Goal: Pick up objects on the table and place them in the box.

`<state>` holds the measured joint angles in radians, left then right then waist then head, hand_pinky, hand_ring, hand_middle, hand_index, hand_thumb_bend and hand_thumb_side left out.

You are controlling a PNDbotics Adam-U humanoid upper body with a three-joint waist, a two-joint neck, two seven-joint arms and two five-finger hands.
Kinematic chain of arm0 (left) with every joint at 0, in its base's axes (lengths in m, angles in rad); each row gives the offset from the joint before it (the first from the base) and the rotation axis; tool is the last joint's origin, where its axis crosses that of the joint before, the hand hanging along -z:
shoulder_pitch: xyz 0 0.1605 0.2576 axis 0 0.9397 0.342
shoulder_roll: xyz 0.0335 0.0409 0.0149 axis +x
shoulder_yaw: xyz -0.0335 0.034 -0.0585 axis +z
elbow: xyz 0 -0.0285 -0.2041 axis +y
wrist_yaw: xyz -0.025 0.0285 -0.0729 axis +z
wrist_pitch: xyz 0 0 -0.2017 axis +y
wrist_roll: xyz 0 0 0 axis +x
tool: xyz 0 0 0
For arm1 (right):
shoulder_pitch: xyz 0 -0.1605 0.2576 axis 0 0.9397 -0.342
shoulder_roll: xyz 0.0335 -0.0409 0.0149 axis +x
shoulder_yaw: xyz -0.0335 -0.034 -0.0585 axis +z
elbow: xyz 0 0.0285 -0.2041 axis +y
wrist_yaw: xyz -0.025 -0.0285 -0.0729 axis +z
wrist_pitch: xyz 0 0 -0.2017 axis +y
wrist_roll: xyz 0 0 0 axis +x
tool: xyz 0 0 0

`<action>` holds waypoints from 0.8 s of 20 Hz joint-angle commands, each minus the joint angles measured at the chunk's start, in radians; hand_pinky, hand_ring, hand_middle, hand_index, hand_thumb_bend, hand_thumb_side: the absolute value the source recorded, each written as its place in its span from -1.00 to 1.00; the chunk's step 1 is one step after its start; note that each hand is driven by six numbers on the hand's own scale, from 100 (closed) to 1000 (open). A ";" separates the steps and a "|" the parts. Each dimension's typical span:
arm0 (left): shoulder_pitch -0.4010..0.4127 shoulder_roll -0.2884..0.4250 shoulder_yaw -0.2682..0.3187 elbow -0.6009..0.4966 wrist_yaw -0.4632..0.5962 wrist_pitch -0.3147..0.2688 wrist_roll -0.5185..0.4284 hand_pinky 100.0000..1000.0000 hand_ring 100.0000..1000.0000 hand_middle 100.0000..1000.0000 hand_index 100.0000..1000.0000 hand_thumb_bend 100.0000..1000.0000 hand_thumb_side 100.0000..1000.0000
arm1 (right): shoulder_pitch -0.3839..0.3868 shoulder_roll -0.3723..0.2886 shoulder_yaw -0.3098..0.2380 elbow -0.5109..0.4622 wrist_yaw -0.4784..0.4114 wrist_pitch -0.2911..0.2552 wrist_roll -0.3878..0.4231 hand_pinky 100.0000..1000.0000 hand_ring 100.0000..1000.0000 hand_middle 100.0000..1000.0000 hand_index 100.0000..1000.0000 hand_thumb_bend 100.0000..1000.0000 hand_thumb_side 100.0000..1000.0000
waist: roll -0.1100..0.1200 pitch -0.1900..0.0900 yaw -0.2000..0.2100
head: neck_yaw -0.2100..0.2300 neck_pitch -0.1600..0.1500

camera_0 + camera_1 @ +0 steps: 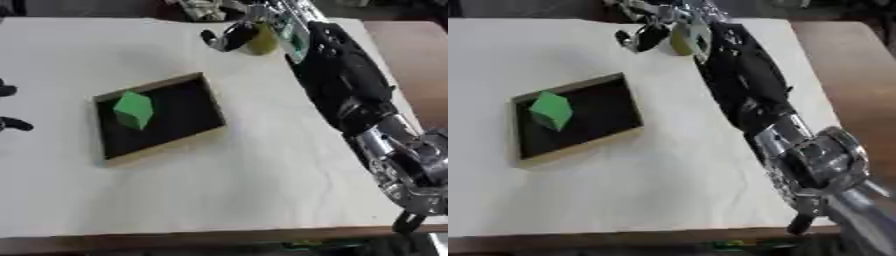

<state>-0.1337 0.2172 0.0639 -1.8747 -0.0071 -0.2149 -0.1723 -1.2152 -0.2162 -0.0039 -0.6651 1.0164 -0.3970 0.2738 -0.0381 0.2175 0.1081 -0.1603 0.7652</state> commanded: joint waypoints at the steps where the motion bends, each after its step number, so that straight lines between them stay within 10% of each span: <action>1: -0.007 0.011 0.005 -0.013 -0.004 -0.001 -0.005 0.02 0.95 0.41 0.64 -0.22 0.68 | -0.030 -0.040 -0.054 0.056 -0.028 0.086 -0.050 0.81 0.83 0.94 1.00 -1.00 -0.78 | 0.005 -0.015 0.003 | -0.005 0.005; 16: -0.014 0.009 0.002 -0.015 -0.005 0.000 -0.012 0.02 0.96 0.41 0.64 -0.23 0.69 | -0.008 -0.066 -0.086 0.216 0.202 0.296 -0.218 0.88 0.99 1.00 1.00 -1.00 -0.65 | 0.005 -0.006 0.029 | -0.023 0.005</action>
<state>-0.1379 0.2172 0.0637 -1.8746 -0.0090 -0.2147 -0.1803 -1.2040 -0.2508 -0.0832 -0.4435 1.1875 -0.1242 0.0795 -0.0384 0.2278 0.1366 -0.1795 0.7652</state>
